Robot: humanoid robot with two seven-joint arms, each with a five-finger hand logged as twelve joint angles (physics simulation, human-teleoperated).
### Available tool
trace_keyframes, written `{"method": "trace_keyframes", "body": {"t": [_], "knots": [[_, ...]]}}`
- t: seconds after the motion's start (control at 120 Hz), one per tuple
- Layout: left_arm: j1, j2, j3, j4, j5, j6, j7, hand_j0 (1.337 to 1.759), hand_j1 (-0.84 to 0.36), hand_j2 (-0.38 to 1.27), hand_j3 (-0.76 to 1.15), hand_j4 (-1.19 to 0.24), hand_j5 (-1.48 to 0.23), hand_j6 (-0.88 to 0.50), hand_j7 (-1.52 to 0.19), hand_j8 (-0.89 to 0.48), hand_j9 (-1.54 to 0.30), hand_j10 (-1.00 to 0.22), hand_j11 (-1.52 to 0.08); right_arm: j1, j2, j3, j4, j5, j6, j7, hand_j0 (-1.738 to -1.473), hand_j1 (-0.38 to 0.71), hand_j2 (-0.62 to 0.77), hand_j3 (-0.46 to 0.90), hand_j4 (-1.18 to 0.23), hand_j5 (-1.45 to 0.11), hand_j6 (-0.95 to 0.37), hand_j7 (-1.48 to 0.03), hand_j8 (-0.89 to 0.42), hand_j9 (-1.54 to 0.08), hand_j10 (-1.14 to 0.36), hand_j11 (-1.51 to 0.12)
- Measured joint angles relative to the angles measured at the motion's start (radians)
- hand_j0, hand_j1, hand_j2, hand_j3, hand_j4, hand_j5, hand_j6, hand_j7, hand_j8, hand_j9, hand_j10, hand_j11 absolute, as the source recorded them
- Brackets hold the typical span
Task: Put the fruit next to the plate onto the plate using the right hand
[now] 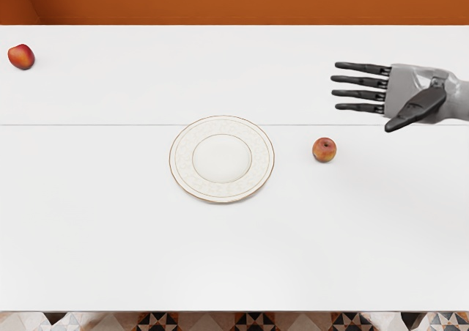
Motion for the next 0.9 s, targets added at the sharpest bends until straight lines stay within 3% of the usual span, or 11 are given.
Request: {"method": "trace_keyframes", "body": {"t": [0.25,0.417,0.65,0.9], "knots": [[0.000,0.000,0.000,0.000,0.000,0.000,0.000,1.658,0.07,0.05,0.00,-0.23,-0.30,-0.23,-0.30,-0.23,-0.30,-0.23,-0.30,0.022,-0.005,0.019,0.012,-0.028,0.000,0.005,-1.658,-0.31,-0.01,0.00,-0.03,-0.04,-0.03,-0.04,-0.03,-0.04,-0.03,-0.04],[0.000,0.000,0.000,0.000,0.000,0.000,0.000,1.658,0.07,0.05,0.00,-0.23,-0.30,-0.23,-0.30,-0.23,-0.30,-0.23,-0.30,0.110,0.019,0.026,0.027,-0.304,0.000,0.035,-1.658,-0.31,-0.01,0.00,-0.03,-0.04,-0.03,-0.04,-0.03,-0.04,-0.03,-0.04],[0.000,0.000,0.000,0.000,0.000,0.000,0.000,1.658,0.07,0.05,0.00,-0.23,-0.30,-0.23,-0.30,-0.23,-0.30,-0.23,-0.30,0.159,0.028,0.026,0.188,-0.748,-0.017,0.068,-1.658,-0.31,-0.01,0.00,-0.04,-0.05,-0.04,-0.05,-0.04,-0.05,-0.04,-0.05],[0.000,0.000,0.000,0.000,0.000,0.000,0.000,1.658,0.07,0.05,0.00,-0.23,-0.30,-0.23,-0.30,-0.23,-0.30,-0.23,-0.30,0.165,0.046,-0.020,0.300,-0.896,-0.236,0.050,-1.658,-0.30,-0.01,0.00,-0.04,-0.05,-0.04,-0.05,-0.04,-0.05,-0.04,-0.05]]}}
